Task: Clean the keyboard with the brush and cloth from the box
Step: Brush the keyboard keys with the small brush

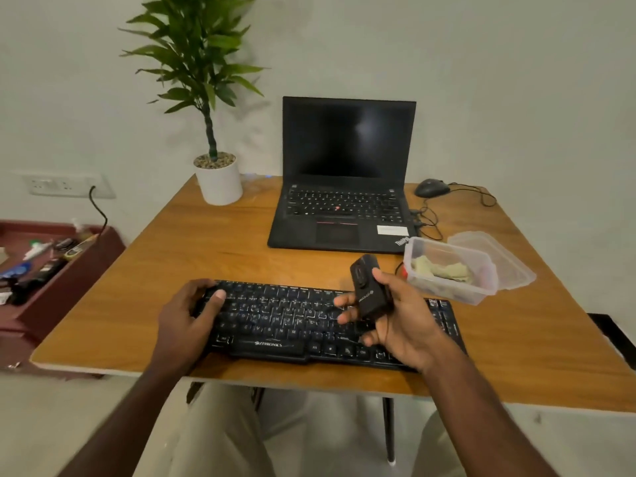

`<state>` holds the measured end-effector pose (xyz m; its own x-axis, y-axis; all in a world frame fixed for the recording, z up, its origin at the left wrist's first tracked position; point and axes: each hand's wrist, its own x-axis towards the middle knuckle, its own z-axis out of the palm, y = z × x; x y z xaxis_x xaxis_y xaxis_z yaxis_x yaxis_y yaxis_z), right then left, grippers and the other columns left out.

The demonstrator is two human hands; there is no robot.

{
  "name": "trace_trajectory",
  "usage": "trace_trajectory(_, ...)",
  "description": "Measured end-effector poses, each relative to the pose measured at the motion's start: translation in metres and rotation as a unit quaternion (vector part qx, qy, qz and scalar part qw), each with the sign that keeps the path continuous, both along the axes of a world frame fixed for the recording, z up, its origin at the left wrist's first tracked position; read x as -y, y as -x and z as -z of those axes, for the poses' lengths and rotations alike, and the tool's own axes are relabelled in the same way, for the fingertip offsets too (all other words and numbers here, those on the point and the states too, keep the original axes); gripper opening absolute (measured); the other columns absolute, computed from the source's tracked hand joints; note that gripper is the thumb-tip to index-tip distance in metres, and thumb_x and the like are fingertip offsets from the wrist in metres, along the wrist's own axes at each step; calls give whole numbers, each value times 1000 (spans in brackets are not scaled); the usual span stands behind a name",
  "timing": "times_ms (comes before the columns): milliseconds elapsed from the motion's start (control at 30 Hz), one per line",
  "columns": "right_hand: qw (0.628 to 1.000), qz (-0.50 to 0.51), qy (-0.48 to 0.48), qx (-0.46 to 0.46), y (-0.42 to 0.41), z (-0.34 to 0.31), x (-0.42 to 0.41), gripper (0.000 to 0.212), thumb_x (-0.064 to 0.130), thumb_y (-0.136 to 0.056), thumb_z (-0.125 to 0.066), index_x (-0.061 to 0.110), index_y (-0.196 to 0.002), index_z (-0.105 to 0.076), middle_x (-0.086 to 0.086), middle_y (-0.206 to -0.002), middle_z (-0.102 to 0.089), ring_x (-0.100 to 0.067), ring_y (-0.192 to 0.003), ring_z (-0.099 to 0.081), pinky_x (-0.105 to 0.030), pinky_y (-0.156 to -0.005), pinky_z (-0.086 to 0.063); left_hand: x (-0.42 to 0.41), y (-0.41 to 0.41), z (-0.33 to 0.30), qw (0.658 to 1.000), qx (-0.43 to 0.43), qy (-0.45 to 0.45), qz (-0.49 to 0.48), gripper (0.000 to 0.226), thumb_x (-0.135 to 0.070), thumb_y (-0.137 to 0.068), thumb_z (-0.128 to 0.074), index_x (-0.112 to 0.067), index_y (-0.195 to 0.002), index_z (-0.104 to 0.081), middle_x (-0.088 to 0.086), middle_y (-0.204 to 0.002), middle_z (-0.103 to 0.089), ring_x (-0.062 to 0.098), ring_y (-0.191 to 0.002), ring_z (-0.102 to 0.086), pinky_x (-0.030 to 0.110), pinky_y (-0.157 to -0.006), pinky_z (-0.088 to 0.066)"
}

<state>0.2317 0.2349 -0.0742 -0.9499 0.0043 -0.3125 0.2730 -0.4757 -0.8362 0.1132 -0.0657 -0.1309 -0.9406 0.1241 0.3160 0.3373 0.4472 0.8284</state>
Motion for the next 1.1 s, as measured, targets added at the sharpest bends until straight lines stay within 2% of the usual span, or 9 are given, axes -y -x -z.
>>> trace_trajectory(100,1000,15,24,-12,5,9,7,46,35,-105,-35,5,-134,-55,-21,-112,-69,-27,-77,-69,-26,-38,-48,0,8,4,1000,4,-7,7,28,-42,-90,-60,-22,-109,-65,-7,-101,-68,4,-94,-62,16,-78,-48)
trace_trajectory(200,997,76,-5,-15,7,14,12,35,26,-107,-40,6,-129,-59,-18,-104,-71,-27,-77,-71,-27,-37,-50,-6,17,5,1000,8,-23,12,17,-33,-96,-62,-21,-107,-65,-10,-101,-68,6,-92,-62,11,-77,-46)
trace_trajectory(333,996,77,-29,-26,8,14,14,29,17,-105,-45,11,-130,-57,-20,-112,-69,-24,-75,-67,-26,-37,-49,-11,20,9,1000,-12,-18,18,28,-43,-92,-52,-23,-108,-64,-7,-99,-68,10,-93,-63,31,-81,-49)
trace_trajectory(433,991,91,-96,-27,7,14,18,26,10,-101,-52,13,-126,-60,-18,-109,-73,-18,-67,-62,-23,-36,-40,-10,19,13,1000,-23,-10,19,35,-48,-92,-49,-21,-109,-65,-4,-98,-69,11,-92,-63,33,-78,-48)
trace_trajectory(600,984,97,-134,-61,2,13,22,19,11,-101,-55,9,-119,-63,-19,-106,-73,-16,-57,-55,-20,-34,-31,-12,18,12,999,-28,9,17,36,-47,-93,-47,-19,-108,-65,-6,-97,-67,7,-91,-62,20,-76,-43)
trace_trajectory(767,982,81,-154,-78,-7,16,21,31,21,-91,-67,8,-120,-66,-20,-105,-73,-17,-57,-57,-20,-34,-30,-13,19,11,1000,-27,6,6,24,-41,-94,-50,-24,-103,-64,-7,-94,-67,10,-90,-63,21,-76,-45)
trace_trajectory(967,979,70,-172,-81,-6,17,24,35,29,-84,-75,8,-112,-70,-28,-104,-70,-18,-54,-56,-20,-34,-26,-14,17,9,1000,-25,18,5,30,-40,-94,-51,-16,-107,-64,-2,-95,-67,16,-88,-62,25,-74,-43)
trace_trajectory(1033,977,73,-182,-83,-4,15,27,32,30,-83,-76,11,-108,-72,-23,-99,-72,-18,-55,-56,-22,-36,-26,-14,16,8,999,-24,29,1,30,-39,-94,-56,-14,-110,-64,0,-97,-67,17,-89,-62,29,-75,-43)
trace_trajectory(1100,974,70,-200,-82,-2,13,30,29,28,-85,-76,15,-110,-70,-11,-89,-70,-18,-60,-58,-22,-37,-30,-14,15,6,998,-22,55,-1,29,-31,-93,-67,-11,-113,-63,0,-100,-66,19,-90,-62,31,-77,-44)
